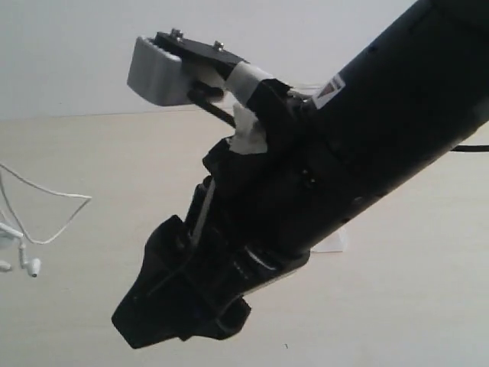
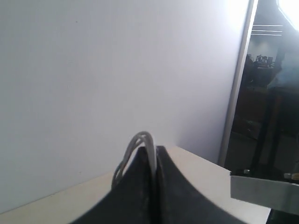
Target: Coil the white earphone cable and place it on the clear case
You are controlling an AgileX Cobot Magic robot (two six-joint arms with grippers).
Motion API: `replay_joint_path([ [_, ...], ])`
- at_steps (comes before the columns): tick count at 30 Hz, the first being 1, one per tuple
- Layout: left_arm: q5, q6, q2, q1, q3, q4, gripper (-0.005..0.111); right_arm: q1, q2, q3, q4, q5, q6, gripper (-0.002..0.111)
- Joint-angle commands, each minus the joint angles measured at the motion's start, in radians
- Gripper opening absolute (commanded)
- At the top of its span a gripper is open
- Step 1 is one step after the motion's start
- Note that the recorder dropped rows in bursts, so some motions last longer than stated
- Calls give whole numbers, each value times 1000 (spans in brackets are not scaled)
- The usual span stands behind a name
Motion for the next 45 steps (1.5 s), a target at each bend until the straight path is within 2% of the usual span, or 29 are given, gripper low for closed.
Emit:
replay_joint_path([
  [1,27,-7,-4,-1,-6,0,0,2,-32,5,40,-32,-66,68],
  [3,32,-3,-4,-1,-6,0,0,2,-25,5,95,-58,-169,69],
  [6,63,-3,-4,-1,-6,0,0,6,-17,5,274,-123,-423,73],
  [9,78,2,-4,-1,-6,0,0,90,-13,5,334,-328,-590,73],
  [15,115,27,-4,-1,-6,0,0,279,88,5,346,-850,-617,75],
  [21,130,27,-4,-1,-6,0,0,382,203,-2,342,-1135,-594,82],
  [29,139,27,-4,-1,-6,0,0,455,300,-75,309,-1219,-589,85],
  [33,140,27,-4,-1,-6,0,0,455,308,-94,309,-1242,-523,85],
  [45,160,34,-4,-1,-6,0,0,455,308,-96,318,-1233,-495,81],
])
